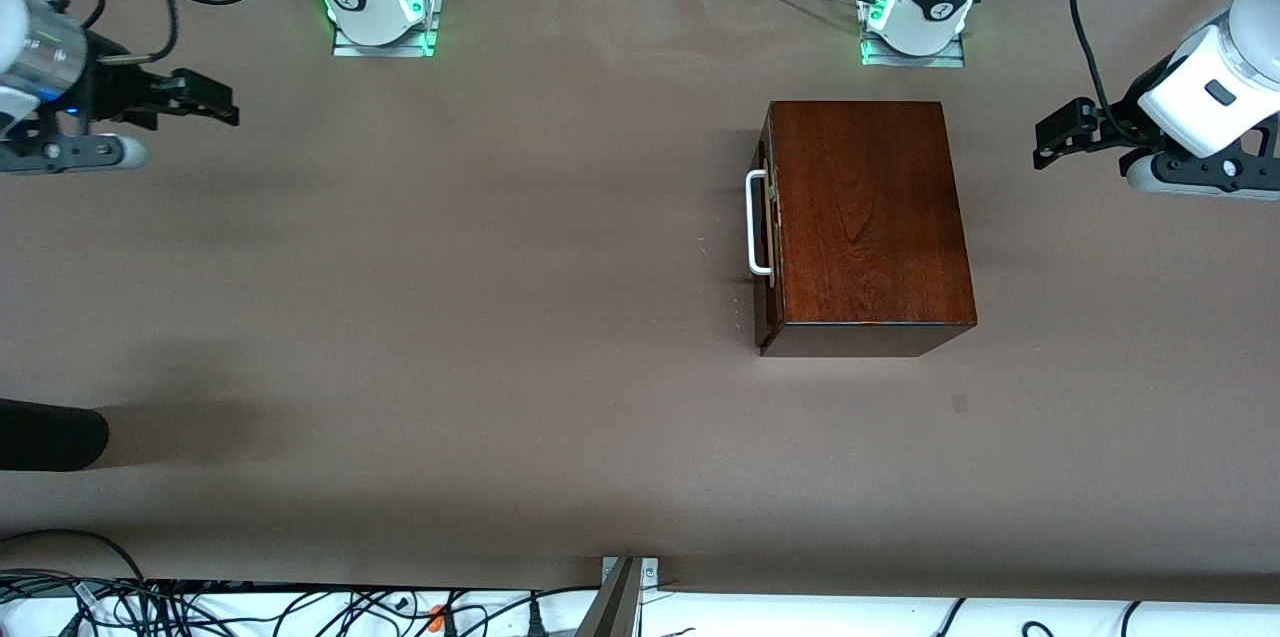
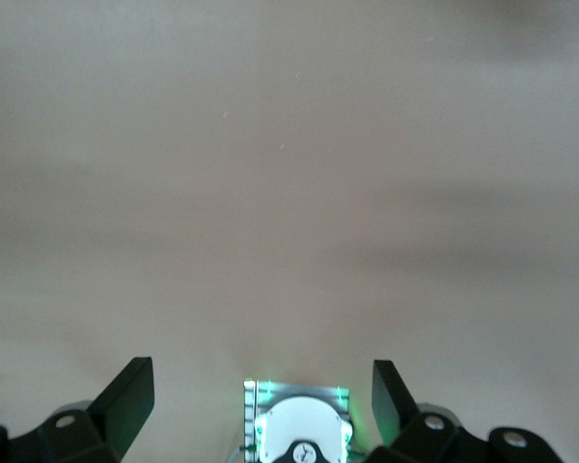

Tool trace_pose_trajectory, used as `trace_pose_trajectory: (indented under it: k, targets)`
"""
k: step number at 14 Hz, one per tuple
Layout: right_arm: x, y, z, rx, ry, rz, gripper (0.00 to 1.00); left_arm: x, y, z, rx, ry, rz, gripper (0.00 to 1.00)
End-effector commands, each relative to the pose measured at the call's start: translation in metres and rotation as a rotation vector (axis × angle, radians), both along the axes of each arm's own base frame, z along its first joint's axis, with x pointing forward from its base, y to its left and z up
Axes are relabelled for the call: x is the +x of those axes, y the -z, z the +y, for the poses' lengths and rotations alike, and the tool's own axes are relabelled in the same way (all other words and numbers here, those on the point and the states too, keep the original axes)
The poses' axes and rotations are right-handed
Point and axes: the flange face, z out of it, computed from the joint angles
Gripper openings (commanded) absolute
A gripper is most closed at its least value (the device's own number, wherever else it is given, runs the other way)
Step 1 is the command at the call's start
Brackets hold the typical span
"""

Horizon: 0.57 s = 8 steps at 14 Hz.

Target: Open drawer, take yellow block, close drawer

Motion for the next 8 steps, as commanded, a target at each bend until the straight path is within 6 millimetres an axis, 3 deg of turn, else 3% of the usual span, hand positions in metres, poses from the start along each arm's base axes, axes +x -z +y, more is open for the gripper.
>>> trace_pose_trajectory:
  k: [1,5,8]
  targets:
    - [0.006,-0.008,-0.009,0.020,0.010,-0.050,1.00,-0.003,-0.003,-0.002,0.003,0.014,-0.009,1.00]
    - [0.013,-0.004,-0.032,0.019,0.056,-0.071,1.00,-0.002,-0.003,-0.003,0.003,0.017,-0.012,1.00]
    - [0.012,-0.007,-0.034,0.009,0.057,-0.082,1.00,-0.001,-0.003,-0.002,-0.001,0.012,-0.015,1.00]
